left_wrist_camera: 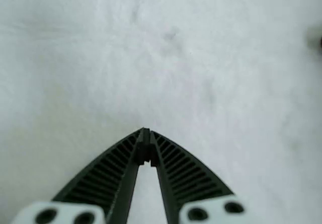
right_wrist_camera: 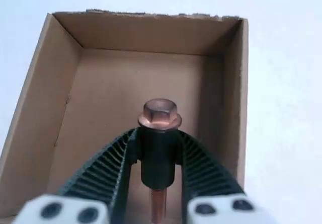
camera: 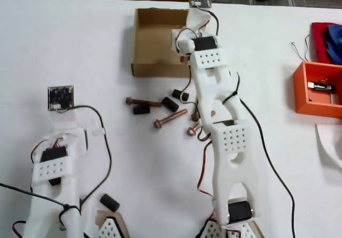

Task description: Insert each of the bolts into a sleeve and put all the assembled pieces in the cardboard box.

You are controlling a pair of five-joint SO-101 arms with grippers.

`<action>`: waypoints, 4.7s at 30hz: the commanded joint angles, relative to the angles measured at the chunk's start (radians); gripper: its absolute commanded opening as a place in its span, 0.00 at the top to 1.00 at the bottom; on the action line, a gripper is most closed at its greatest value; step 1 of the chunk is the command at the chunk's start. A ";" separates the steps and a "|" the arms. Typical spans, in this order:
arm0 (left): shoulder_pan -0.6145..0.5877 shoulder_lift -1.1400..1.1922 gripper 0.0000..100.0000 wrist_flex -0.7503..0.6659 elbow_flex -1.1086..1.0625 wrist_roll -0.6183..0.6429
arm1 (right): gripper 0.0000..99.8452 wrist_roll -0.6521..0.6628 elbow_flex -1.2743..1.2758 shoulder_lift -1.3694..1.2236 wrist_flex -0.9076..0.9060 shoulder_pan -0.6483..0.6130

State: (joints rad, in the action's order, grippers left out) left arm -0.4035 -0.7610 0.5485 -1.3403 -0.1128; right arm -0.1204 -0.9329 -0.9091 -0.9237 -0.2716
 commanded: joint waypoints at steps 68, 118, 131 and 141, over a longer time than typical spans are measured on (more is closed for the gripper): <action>-0.008 -0.012 0.97 -0.017 0.002 0.003 | 0.98 -0.003 -0.226 -0.237 0.008 0.015; -0.006 -0.012 0.97 -0.017 0.002 0.002 | 0.91 -0.002 -0.582 -0.383 -0.166 0.180; -0.006 -0.012 0.97 -0.018 0.002 0.002 | 0.91 0.000 -0.669 -0.305 -0.308 0.219; -0.006 -0.012 0.97 -0.018 0.002 0.002 | 0.91 -0.003 -0.732 -0.124 -0.661 0.197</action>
State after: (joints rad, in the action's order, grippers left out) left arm -0.4035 -0.7610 0.5485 -1.3403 -0.1143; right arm -0.1204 -1.6233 -1.1408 -1.5328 -0.0644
